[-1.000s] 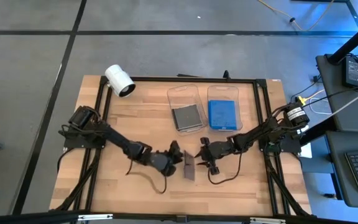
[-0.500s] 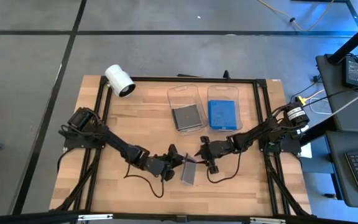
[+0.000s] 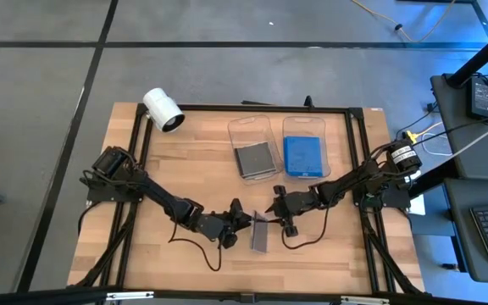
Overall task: Pick & place jewel cases by type
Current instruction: Put the black cd case into the left transparent bin
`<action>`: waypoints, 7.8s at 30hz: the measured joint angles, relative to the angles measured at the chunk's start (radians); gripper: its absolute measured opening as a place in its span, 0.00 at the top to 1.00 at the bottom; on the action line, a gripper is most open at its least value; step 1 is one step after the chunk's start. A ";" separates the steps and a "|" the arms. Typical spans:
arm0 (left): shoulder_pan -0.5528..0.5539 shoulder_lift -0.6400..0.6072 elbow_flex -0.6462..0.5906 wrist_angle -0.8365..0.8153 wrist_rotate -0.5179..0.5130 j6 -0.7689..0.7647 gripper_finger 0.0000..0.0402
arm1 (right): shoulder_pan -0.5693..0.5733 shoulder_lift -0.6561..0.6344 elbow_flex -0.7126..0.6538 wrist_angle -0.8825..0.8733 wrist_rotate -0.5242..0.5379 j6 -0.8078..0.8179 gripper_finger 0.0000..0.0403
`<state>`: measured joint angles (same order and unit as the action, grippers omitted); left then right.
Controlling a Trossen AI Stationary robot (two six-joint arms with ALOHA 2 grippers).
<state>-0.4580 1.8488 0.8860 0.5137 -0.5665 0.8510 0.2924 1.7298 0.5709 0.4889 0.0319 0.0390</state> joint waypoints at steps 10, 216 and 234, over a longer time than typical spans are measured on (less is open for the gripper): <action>0.000 0.000 0.000 0.005 0.000 -0.026 0.59 | 0.000 -0.001 0.000 0.000 0.000 0.012 0.58; 0.771 -0.384 -0.194 -0.173 0.768 0.342 0.87 | 0.031 -0.449 -0.001 -0.663 0.290 0.323 0.58; 0.791 -0.277 -0.194 -0.045 0.769 0.273 0.85 | 0.031 -0.449 0.000 -0.656 0.290 0.318 0.58</action>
<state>0.3328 1.5715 0.6918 0.4691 0.2024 1.1245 0.3229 1.2812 0.5705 -0.1669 0.3214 0.3572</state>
